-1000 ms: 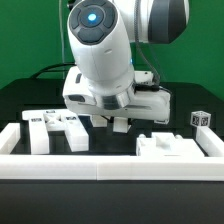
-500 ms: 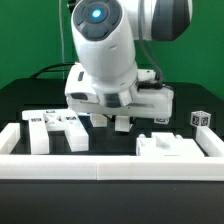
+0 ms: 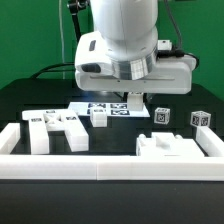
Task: Assemble chair
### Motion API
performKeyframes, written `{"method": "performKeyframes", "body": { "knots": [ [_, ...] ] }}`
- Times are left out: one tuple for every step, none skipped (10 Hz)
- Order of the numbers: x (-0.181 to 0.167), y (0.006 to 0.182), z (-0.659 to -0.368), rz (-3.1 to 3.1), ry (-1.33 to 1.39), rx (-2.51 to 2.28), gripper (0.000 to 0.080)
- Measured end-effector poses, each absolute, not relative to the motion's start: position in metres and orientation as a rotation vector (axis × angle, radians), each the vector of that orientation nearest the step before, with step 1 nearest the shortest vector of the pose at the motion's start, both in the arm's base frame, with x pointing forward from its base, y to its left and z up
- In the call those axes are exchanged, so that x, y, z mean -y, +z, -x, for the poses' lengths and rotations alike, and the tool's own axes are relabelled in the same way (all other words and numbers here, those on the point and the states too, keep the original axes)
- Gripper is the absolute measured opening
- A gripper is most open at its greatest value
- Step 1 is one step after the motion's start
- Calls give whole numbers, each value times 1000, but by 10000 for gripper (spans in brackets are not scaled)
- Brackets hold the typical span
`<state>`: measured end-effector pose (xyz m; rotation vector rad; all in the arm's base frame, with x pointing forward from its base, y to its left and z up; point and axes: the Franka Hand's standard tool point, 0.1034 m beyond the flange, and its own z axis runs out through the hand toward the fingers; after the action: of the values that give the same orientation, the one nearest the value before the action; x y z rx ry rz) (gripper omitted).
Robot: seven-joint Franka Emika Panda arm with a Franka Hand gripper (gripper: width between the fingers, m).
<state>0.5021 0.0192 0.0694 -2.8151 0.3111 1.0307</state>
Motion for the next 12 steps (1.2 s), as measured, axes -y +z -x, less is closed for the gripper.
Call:
{"method": "performKeyframes", "body": {
  "knots": [
    [-19,70,-501,2814,1033,-311,291],
    [-18,71,-504,2818,1015,-298,291],
    [-16,80,-518,2843,926,-269,291],
    [-17,98,-528,2859,871,-261,291],
    [-19,108,-541,2894,752,-259,291],
    [-18,101,-543,2940,596,-274,291],
    [-18,100,-536,2950,559,-279,291],
    [-17,100,-546,2979,426,-284,291],
    [-17,100,-550,3005,279,-288,291],
    [-18,102,-551,3025,133,-289,291],
    [-24,115,-554,3028,92,-271,291],
    [-30,127,-567,3027,-17,-298,291]
  ]
}}
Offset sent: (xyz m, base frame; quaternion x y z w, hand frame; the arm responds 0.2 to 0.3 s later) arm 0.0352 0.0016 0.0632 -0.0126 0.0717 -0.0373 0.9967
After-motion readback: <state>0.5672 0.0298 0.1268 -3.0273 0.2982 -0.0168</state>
